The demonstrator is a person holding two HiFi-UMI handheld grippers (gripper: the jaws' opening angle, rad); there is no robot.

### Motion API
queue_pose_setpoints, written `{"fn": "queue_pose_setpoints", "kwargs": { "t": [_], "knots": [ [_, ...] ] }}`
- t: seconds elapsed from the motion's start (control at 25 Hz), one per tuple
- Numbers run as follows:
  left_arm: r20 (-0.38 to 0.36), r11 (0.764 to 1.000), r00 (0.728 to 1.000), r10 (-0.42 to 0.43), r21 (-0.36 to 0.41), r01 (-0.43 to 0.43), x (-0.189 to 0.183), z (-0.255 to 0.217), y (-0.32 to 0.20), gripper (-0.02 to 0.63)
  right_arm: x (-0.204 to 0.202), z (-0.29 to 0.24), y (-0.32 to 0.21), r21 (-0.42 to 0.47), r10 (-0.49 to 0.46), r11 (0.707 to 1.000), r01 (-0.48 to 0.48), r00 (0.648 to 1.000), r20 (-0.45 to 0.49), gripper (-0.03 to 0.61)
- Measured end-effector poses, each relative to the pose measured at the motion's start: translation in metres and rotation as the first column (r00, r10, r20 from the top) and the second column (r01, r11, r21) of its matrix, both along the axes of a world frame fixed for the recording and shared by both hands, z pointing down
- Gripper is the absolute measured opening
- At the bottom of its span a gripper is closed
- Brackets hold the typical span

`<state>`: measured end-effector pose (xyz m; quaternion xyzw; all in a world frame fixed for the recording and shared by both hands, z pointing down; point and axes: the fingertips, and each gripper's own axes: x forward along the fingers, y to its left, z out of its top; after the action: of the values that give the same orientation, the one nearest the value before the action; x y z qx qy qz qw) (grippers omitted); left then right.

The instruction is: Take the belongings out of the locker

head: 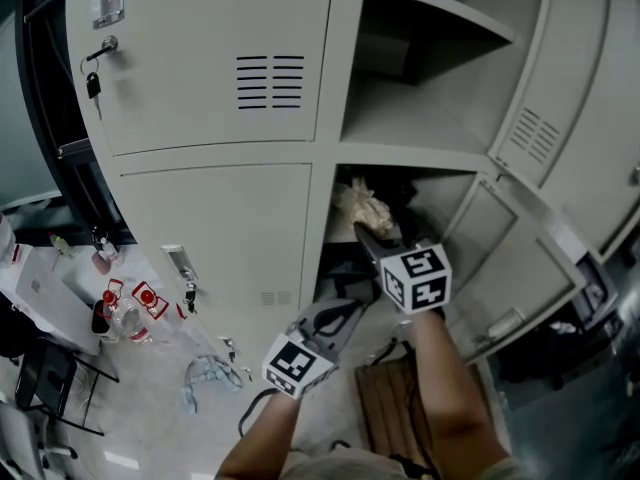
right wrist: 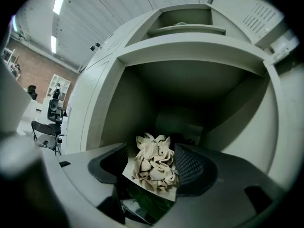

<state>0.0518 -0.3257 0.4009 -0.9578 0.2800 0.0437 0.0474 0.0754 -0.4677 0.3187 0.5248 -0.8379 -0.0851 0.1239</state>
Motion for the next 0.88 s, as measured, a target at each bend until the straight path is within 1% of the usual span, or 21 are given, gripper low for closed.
{"fn": "queue_pose_setpoints", "kwargs": {
  "t": [0.08, 0.2, 0.32, 0.56, 0.76, 0.88],
  "knots": [
    [0.009, 1.0, 1.0, -0.001, 0.005, 0.001, -0.001, 0.002, -0.001, 0.003, 0.0, 0.001, -0.007, -0.009, 0.011, 1.0, -0.011, 1.0, 0.001, 0.284],
    [-0.012, 1.0, 1.0, -0.008, -0.023, 0.007, -0.004, 0.001, -0.001, 0.003, 0.0, -0.003, -0.015, -0.021, 0.021, 1.0, -0.021, 1.0, -0.02, 0.323],
    [-0.018, 0.999, 1.0, -0.011, -0.03, 0.011, -0.005, 0.001, -0.002, 0.003, -0.002, -0.006, -0.026, -0.047, 0.016, 0.999, -0.017, 1.0, -0.015, 0.337],
    [-0.016, 1.0, 1.0, -0.007, -0.014, 0.007, -0.003, 0.0, -0.004, 0.003, -0.006, 0.009, -0.045, -0.149, 0.021, 0.989, -0.026, 0.999, -0.036, 0.339],
    [-0.003, 1.0, 1.0, -0.004, -0.001, 0.004, -0.002, 0.004, -0.004, 0.003, -0.008, 0.028, -0.049, -0.26, 0.02, 0.965, -0.014, 1.0, 0.023, 0.339],
    [-0.002, 1.0, 1.0, -0.004, 0.002, 0.004, -0.001, 0.005, -0.004, 0.003, -0.009, 0.036, -0.051, -0.295, 0.02, 0.955, -0.023, 1.0, -0.013, 0.339]
  ]
}}
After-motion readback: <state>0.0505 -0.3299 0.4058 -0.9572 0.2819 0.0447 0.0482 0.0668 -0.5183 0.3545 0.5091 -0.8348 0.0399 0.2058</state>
